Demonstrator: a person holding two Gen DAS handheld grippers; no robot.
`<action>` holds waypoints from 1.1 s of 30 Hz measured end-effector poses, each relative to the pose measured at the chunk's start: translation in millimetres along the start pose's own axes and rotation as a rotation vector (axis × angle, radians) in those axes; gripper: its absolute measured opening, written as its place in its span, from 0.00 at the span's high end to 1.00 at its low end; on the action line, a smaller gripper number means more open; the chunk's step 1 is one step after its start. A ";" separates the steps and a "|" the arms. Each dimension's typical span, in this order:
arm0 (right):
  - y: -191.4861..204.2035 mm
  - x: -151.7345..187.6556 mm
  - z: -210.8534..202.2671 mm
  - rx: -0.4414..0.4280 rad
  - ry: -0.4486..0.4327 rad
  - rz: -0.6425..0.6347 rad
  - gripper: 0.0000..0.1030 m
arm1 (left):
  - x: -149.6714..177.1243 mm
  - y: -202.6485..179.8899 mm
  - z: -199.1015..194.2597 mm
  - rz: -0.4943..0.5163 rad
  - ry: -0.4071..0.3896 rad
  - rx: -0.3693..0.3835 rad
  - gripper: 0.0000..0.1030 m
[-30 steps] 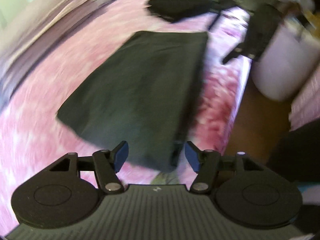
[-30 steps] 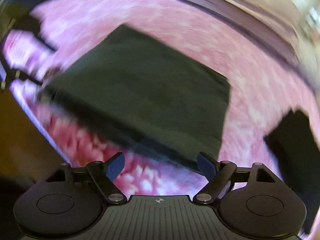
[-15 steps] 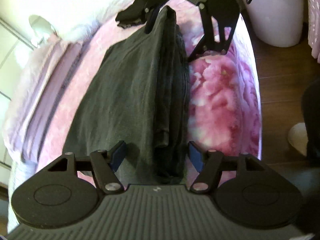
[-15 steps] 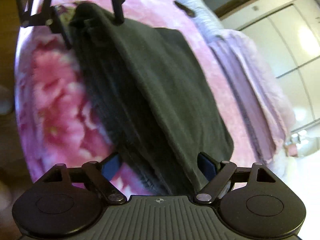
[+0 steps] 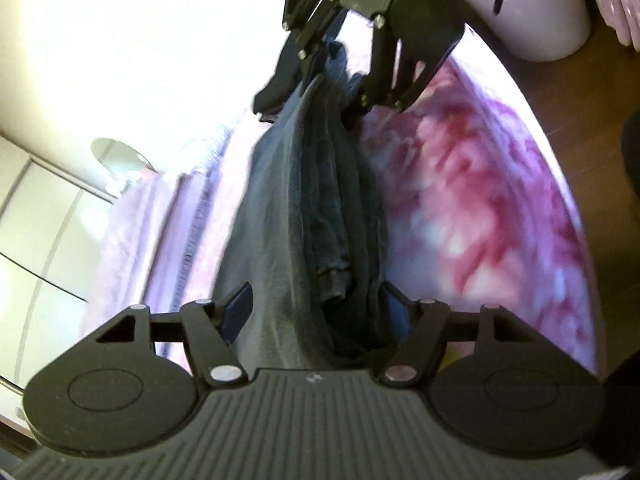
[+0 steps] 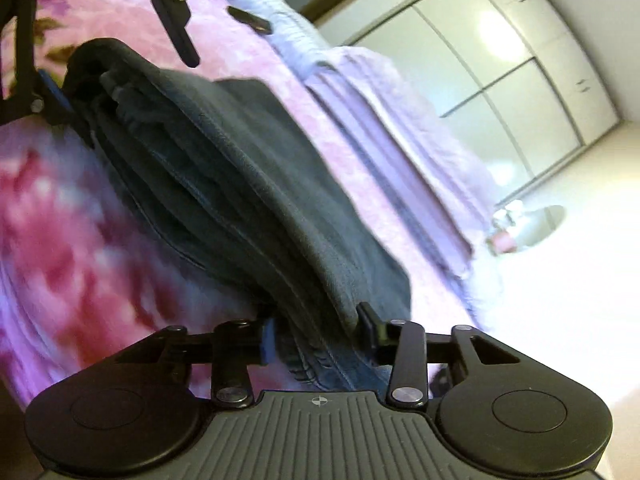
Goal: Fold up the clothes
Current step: 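Lift the folded jeans off the bed with both grippers, then lower the folded jeans onto the dark grey cloth and open both grippers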
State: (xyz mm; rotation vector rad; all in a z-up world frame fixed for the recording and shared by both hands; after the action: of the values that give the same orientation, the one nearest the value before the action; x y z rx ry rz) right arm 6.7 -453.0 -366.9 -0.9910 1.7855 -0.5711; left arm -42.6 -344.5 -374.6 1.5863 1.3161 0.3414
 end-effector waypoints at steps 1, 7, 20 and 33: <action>3.8 -8.1 -5.9 0.016 0.007 -0.001 0.63 | 5.1 -0.2 -3.0 0.003 0.001 -0.006 0.35; 53.6 -53.9 -33.3 0.005 0.124 0.015 0.63 | 35.4 -1.1 -20.8 0.020 0.004 -0.043 0.35; 69.6 -23.5 -15.5 0.061 0.139 -0.160 0.22 | 50.3 4.7 -15.9 0.093 -0.008 -0.051 0.29; 42.6 -41.0 -3.3 -0.079 0.112 -0.003 0.71 | 53.2 5.1 -2.6 0.149 -0.009 0.000 0.55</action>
State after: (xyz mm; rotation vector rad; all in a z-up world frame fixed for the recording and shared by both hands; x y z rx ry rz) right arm -4.2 -395.5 -375.6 -1.0331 1.9187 -0.5710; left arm -22.1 -297.2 -388.5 1.6882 1.1940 0.4250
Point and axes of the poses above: each gripper's, at about its wrist camera, not at the fingertips, and z roughly the way its jaws point, y to its left, x to its underside, the point moved 10 cm from there along z, roughly the way its jaws point, and after that the axes turned 1 degree about z, right-handed, at the moved point
